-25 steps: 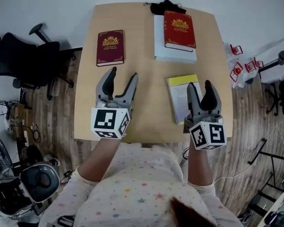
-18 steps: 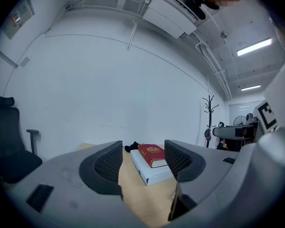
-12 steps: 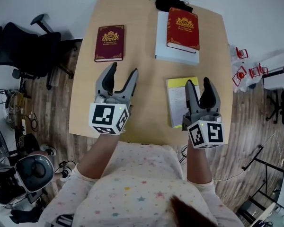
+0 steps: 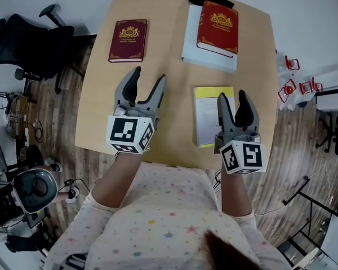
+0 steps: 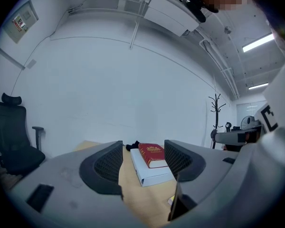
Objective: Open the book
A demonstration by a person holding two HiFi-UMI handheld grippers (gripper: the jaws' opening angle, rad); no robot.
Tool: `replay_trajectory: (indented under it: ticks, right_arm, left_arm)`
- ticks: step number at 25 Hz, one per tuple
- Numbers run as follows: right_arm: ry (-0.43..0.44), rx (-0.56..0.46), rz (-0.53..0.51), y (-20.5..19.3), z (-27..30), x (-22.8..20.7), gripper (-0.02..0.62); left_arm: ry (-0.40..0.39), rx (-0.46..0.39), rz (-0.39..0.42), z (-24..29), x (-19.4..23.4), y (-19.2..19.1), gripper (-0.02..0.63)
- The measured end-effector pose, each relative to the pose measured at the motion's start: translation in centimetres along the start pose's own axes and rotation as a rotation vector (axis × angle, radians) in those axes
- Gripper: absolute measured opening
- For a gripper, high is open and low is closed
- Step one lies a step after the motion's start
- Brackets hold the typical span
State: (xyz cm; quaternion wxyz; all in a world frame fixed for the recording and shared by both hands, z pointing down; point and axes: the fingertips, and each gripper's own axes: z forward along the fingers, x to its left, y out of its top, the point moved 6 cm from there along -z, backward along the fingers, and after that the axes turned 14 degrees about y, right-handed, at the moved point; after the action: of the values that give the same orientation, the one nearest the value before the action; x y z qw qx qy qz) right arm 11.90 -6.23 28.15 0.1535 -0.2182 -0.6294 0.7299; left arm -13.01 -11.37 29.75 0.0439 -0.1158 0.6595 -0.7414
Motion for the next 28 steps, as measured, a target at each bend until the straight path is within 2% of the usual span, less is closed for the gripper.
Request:
replay_trajectory:
  ticks: [14,17,20,28]
  right_arm:
    - [-0.008,0.129,0.024,-5.6,0.2,-0.3,0.215]
    - [-0.013,0.155,0.032,-6.8,0.4,-0.4,0.208]
    - [-0.015,0.189,0.041,-8.3,0.6,-0.4,0.193]
    - [-0.012,0.271,0.089,-13.1,1.2,-0.1,0.138]
  left_arm:
    - [-0.015,0.052,0.001,0.1,-0.9,-4.5,0.253]
    - [-0.016,0.08,-0.024,0.0,-0.9,-5.6,0.253]
    - [-0.017,0.102,-0.045,-0.2,-0.9,-6.5,0.252]
    - [-0.025,0.144,-0.023,-0.5,-0.9,-9.3,0.252]
